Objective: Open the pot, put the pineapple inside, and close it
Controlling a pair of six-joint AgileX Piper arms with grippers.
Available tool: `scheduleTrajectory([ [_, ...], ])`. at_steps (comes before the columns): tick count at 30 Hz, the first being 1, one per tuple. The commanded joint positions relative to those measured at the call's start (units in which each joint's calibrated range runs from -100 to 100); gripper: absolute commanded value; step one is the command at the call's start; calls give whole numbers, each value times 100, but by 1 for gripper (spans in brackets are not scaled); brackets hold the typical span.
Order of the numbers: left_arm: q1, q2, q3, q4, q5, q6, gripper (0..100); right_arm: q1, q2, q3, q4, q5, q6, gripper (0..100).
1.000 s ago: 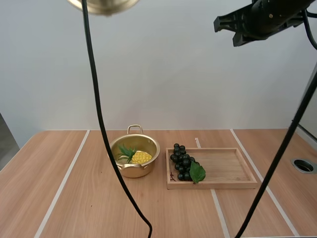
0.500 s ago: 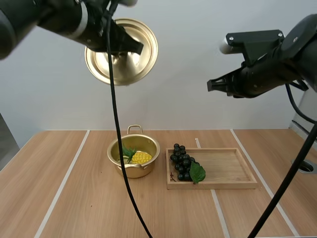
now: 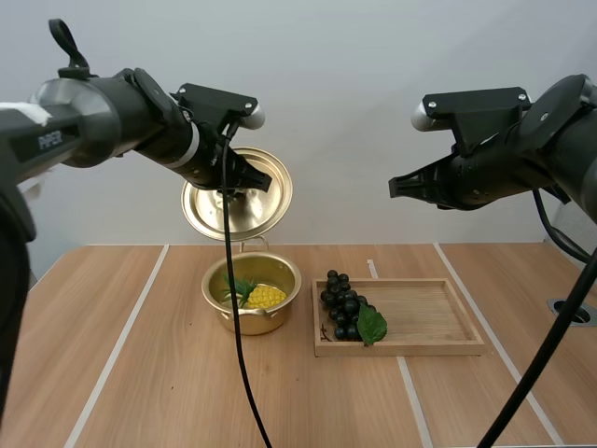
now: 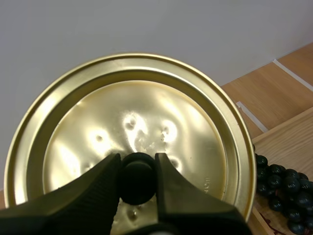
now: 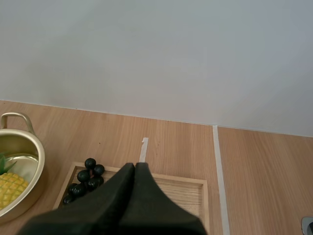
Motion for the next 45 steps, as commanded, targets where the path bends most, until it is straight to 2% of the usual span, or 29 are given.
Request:
scheduleTrajectory([
  [1, 1, 294, -5, -241, 324, 135, 0, -19, -83, 17, 82, -122, -164, 0],
  [8, 1, 894, 140, -228, 675, 269, 0, -19, -83, 17, 82, -122, -200, 0],
  [14, 1, 1100, 334, -41, 517, 363, 0, -19, -83, 17, 82, -122, -200, 0],
  [40, 1, 1891, 334, 36, 732, 393, 0, -19, -83, 17, 82, -39, -235, 0],
  [43, 1, 1891, 334, 36, 748, 457, 13, -19, -83, 17, 82, -40, -243, 0],
  [45, 1, 1891, 334, 14, 748, 465, 32, -19, -83, 17, 82, 16, -271, 0],
])
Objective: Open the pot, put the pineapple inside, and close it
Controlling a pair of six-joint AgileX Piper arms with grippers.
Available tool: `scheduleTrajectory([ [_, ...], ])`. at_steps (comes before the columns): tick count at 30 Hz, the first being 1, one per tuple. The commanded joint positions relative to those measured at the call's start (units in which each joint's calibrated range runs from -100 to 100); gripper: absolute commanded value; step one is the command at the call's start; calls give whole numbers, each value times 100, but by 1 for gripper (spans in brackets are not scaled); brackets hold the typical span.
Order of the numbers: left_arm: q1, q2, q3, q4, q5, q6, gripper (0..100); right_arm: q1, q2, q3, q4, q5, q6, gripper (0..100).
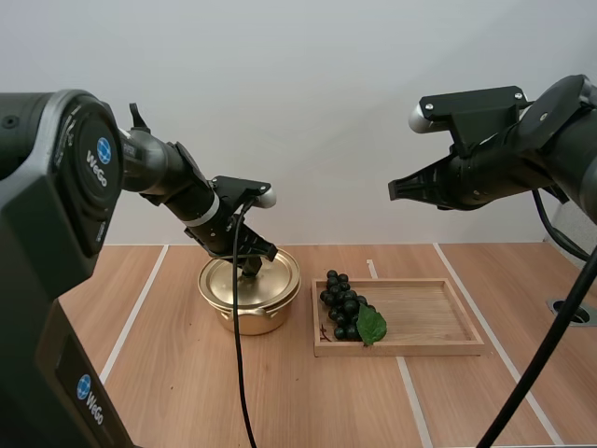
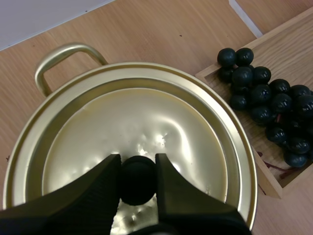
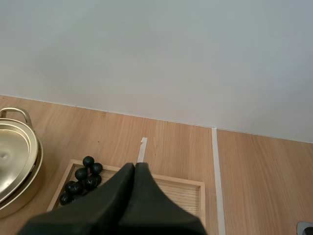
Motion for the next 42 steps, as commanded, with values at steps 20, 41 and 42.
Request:
scheduleTrajectory([
  [20, 1, -86, 12, -150, 55, 157, 97, -19, -83, 17, 72, 49, -105, 0],
  [41, 8, -4580, 328, -921, -472, -239, 0, -19, -1553, 17, 468, -1242, -105, 0],
  [42, 8, -4910, 518, -1024, -785, -239, 0, -19, -1731, 17, 497, -1365, -105, 0],
])
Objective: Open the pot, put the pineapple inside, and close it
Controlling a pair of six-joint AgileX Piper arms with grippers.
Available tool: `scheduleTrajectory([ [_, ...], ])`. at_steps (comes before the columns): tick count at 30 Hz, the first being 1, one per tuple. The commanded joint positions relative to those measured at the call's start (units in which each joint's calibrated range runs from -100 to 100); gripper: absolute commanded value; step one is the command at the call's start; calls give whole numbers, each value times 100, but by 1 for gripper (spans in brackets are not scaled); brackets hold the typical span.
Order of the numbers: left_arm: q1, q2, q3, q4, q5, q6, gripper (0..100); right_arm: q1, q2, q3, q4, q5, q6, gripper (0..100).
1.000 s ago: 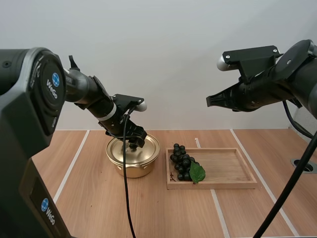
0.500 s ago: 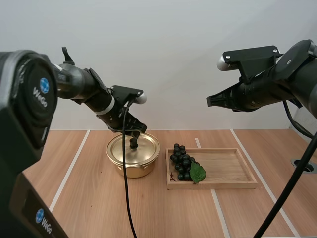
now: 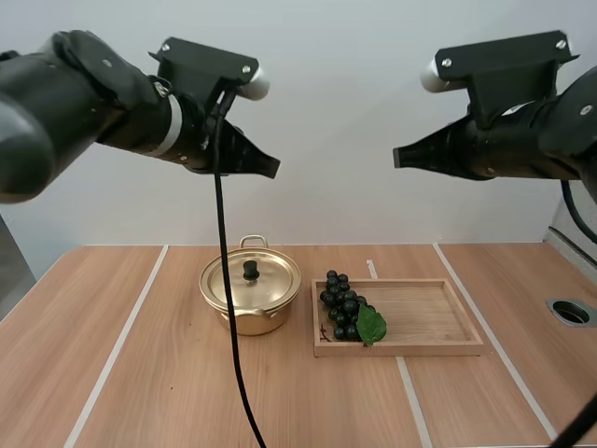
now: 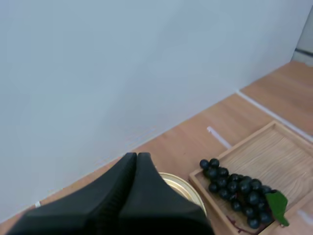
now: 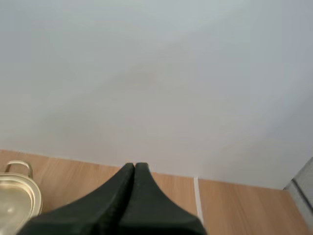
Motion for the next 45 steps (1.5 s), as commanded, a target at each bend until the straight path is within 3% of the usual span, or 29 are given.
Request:
scheduleTrajectory([
  [1, 8, -949, 482, -416, -843, -72, 0, -19, -549, 32, 175, -555, -48, 0],
  [4, 26, -1842, 1097, -370, -1563, -72, 0, -19, -1039, 225, 220, -1307, -48, 0],
  [8, 296, -2717, 1973, -358, -1701, -60, 0, -19, -1703, 868, 445, -2492, -48, 0],
  [11, 377, -3378, 2566, -358, -2123, -60, 0, -19, -1918, 1406, 508, -2771, -48, 0],
  [16, 377, -4252, 2924, -299, -2148, -74, 0, -19, -2250, 2059, 632, -2664, -48, 0],
  [20, 377, -4311, 3074, 1, -1880, -607, 0, -19, -2624, 2215, 868, -2227, -48, 0],
  [25, 377, -4311, 3247, 1081, -954, -1910, 0, -19, -3003, 2160, 918, -1560, -48, 0],
  [32, 377, -4493, 3208, 1643, -343, -1957, 0, -19, -3285, 1491, 1501, 206, -261, 0],
  [37, 377, -4802, 3063, 1707, -458, -2179, 0, 52, -3641, 1082, 1726, 2, -411, 0],
  [42, 377, -5723, 3063, 1719, -551, -2158, 0, 192, -4094, 1067, 1329, -244, -393, 0],
  [45, 366, -5723, 2944, 1955, 44, -2154, 0, 344, -4094, 1280, 1141, -831, -253, 0],
])
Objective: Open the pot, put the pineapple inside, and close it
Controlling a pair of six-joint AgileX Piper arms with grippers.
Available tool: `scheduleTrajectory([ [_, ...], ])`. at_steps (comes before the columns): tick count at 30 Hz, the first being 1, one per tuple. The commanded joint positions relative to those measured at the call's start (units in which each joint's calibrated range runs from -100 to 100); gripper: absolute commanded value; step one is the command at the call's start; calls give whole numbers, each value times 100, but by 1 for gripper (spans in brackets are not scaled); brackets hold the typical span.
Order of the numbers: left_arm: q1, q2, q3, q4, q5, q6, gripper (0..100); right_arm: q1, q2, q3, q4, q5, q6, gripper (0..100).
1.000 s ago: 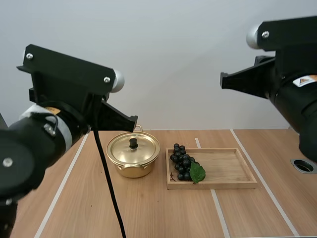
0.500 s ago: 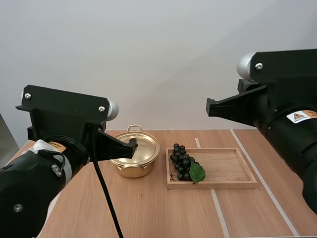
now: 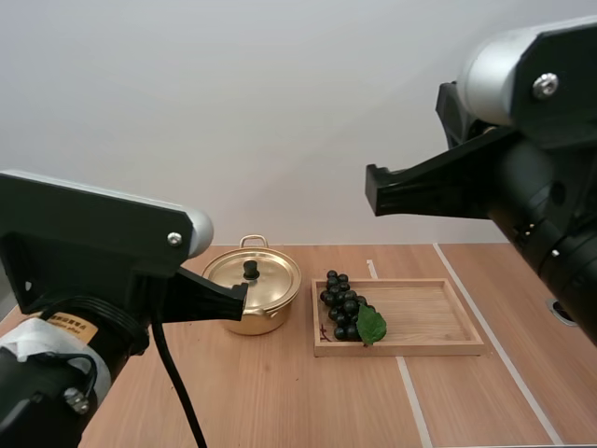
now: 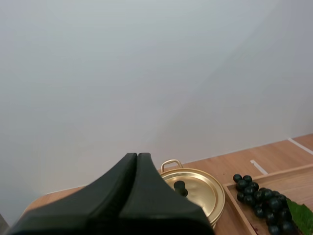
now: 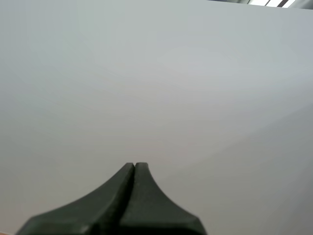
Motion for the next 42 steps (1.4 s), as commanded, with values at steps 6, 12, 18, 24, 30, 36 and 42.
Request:
scheduleTrajectory([
  [6, 4, -53, 492, 497, -654, 111, 0, 186, -24, 1450, -822, -2001, 127, 0],
  [12, 4, -53, 1579, 497, -1185, 927, 0, 186, -24, 3137, -1084, -2034, 127, 0],
  [18, 4, -53, 2524, 462, -2795, 973, 0, 186, -24, 4266, -2602, -2034, 127, 0],
  [24, -73, -53, 3331, 481, -4090, 533, 0, 186, -24, 4623, -3004, -2034, 127, 0],
  [30, -110, -53, 3331, 481, -3022, 520, 0, 205, -24, 4623, -2170, -1569, 170, 0],
  [36, -13, -53, 3331, 281, -2907, -113, 0, 455, -24, 4623, -1846, -1549, 359, 0],
  [42, 337, -53, 3331, 338, -2964, -763, 0, 689, -24, 4623, -1915, -1384, 1479, 0],
])
